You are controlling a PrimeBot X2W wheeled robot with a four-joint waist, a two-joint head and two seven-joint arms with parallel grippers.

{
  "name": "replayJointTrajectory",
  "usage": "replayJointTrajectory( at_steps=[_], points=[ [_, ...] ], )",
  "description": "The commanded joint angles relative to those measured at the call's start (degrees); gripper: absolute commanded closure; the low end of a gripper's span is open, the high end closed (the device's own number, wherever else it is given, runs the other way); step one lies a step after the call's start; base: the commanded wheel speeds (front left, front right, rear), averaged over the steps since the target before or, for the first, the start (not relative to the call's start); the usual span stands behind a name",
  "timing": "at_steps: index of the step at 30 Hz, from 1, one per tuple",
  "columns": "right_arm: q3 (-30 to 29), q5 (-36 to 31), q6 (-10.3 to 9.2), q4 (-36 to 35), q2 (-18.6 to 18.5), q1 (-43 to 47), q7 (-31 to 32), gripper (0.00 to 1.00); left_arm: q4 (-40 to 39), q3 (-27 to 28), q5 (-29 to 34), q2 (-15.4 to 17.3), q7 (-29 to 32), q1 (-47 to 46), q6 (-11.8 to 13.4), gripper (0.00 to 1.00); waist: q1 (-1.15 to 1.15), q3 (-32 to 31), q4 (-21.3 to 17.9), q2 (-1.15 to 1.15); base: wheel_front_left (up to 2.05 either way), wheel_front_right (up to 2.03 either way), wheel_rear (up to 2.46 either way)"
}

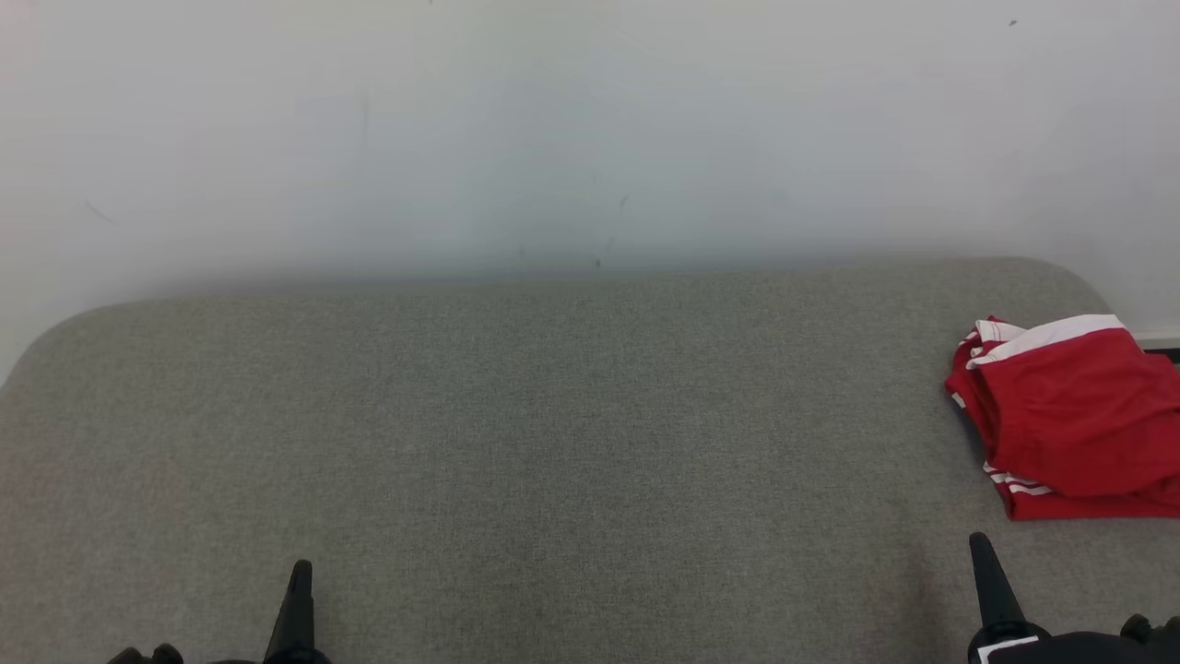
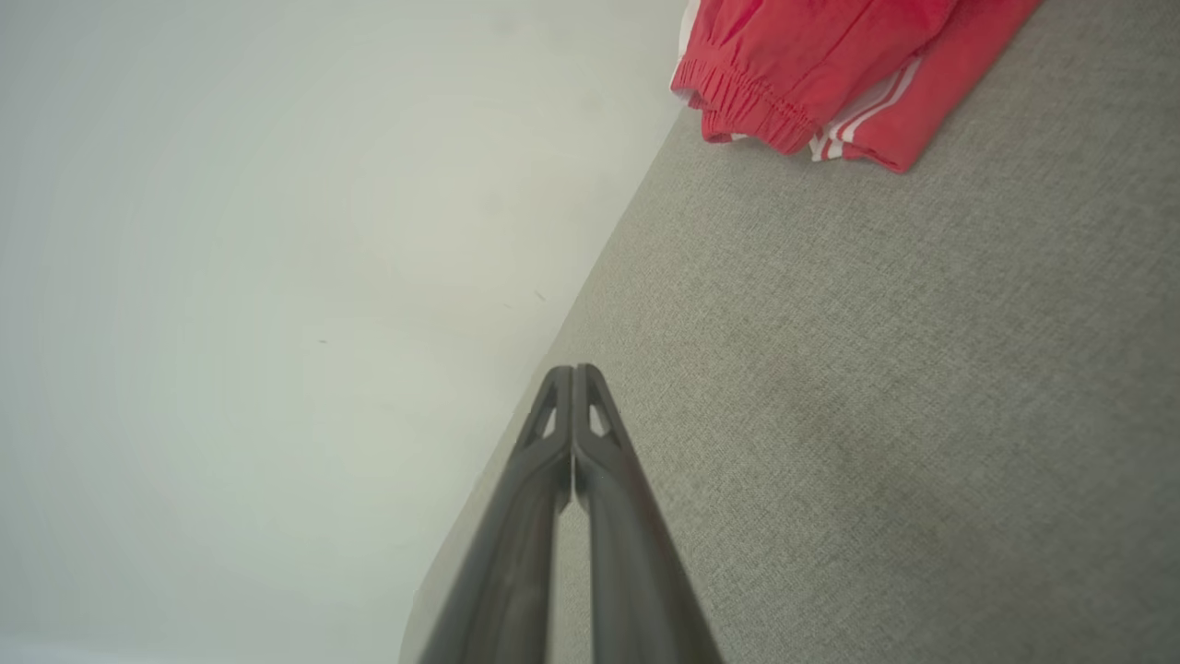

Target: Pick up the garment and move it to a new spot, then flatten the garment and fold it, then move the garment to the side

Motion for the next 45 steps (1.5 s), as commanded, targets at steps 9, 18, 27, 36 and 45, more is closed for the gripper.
replayJointTrajectory(
  at_steps=[9, 18, 27, 36, 45],
  points=[
    [-0.74, 5.95, -0.07, -0.93, -0.04, -1.67, 0.95, 1.0, -0.33, -0.1, -5.81, -0.06, 1.4, -2.76, -0.25, 1.0, -0.01, 0.46, 0.08, -0.01, 0.0, 0.0, 0.0],
    [-1.26, 10.97, -0.08, -1.15, -0.03, -2.28, 1.76, 1.0, -0.24, -0.18, -10.39, -0.09, 2.59, -3.88, -0.33, 1.0, -0.01, 0.94, 0.17, -0.01, 0.0, 0.0, 0.0],
    [-1.77, 15.58, -0.09, -1.31, -0.02, -2.62, 2.55, 1.0, -0.14, -0.24, -14.84, -0.13, 3.71, -4.84, -0.4, 1.0, -0.01, 1.42, 0.25, -0.01, 0.0, 0.0, 0.0],
    [-2.21, 19.75, -0.09, -1.49, -0.01, -3.14, 3.3, 1.0, -0.05, -0.3, -18.94, -0.16, 4.72, -5.72, -0.48, 1.0, -0.01, 1.91, 0.33, -0.01, 0.0, 0.0, 0.0],
    [-2.62, 23.29, -0.09, -1.67, 0.0, -3.35, 3.84, 1.0, 0.03, -0.36, -22.27, -0.2, 5.55, -6.36, -0.55, 1.0, -0.01, 2.33, 0.41, -0.01, 0.0, 0.0, 0.0]
  ],
)
